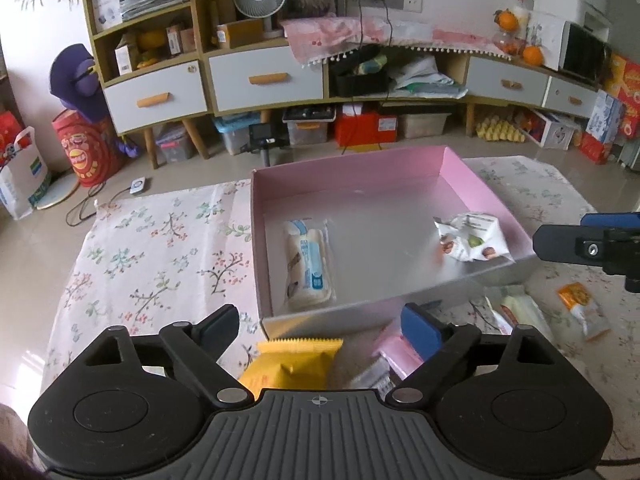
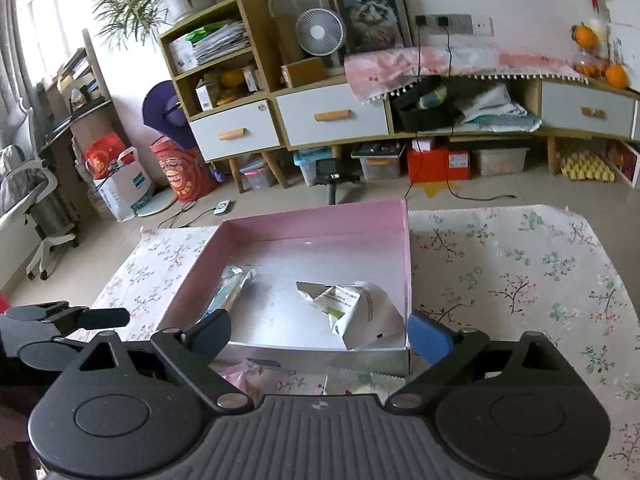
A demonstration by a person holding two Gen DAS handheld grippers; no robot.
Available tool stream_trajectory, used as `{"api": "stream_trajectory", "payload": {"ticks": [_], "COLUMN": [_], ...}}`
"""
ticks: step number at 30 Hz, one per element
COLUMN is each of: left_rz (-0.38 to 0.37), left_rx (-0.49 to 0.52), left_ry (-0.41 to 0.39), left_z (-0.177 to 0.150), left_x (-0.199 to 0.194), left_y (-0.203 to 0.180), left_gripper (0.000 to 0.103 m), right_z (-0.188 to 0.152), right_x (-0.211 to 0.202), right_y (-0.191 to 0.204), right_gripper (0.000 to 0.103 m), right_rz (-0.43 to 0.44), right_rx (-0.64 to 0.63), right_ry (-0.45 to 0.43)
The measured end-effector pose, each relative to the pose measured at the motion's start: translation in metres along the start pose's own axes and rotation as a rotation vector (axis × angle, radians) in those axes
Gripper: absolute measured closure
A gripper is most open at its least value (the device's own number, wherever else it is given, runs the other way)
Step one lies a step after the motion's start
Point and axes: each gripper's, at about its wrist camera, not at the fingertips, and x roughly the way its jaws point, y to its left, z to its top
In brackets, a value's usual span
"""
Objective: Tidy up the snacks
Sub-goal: 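Withdraw both grippers from the box back toward the snack pile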
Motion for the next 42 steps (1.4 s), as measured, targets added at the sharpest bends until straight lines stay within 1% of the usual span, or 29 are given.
{"api": "stream_trajectory", "payload": {"ticks": [4, 10, 20, 26, 29, 33, 36, 42], "left_rz": [-0.014, -0.010, -0.005, 0.006, -0.020, -0.075, -0.116, -0.233], "left_rx": [0.006, 0.024, 0.009, -0.008, -0.013, 0.017, 0.062, 0.174], "left_ry": [-0.027, -0.083, -0.103, -0.111, -0.098, -0.057, -0.017, 0.052], "left_z": [-0.007, -0.011, -0.019, -0.025, -0.030, -0.046, -0.061, -0.090], "left_x": [-0.012, -0.030, -0.055, -0.068, -0.073, -0.074, -0.073, -0.071], "left_y": [0.002, 0.011, 0.038, 0.057, 0.062, 0.059, 0.052, 0.032], "left_gripper": [0.011, 0.009, 0.008, 0.008, 0.008, 0.008, 0.008, 0.008], "right_z": [-0.006, -0.016, -0.029, -0.035, -0.037, -0.042, -0.051, -0.071], "right_x": [-0.007, -0.020, -0.042, -0.048, -0.052, -0.055, -0.054, -0.054], "right_y": [0.001, 0.002, 0.007, 0.012, 0.013, 0.013, 0.013, 0.013], "right_gripper": [0.027, 0.026, 0.025, 0.025, 0.025, 0.024, 0.024, 0.024], "right_rz": [-0.012, -0.024, -0.004, 0.008, 0.019, 0.029, 0.021, 0.007], "right_rx": [-0.022, -0.070, -0.140, -0.175, -0.175, -0.171, -0.188, -0.234], "right_ry": [0.007, 0.012, 0.020, 0.041, 0.048, 0.078, 0.109, 0.174]}}
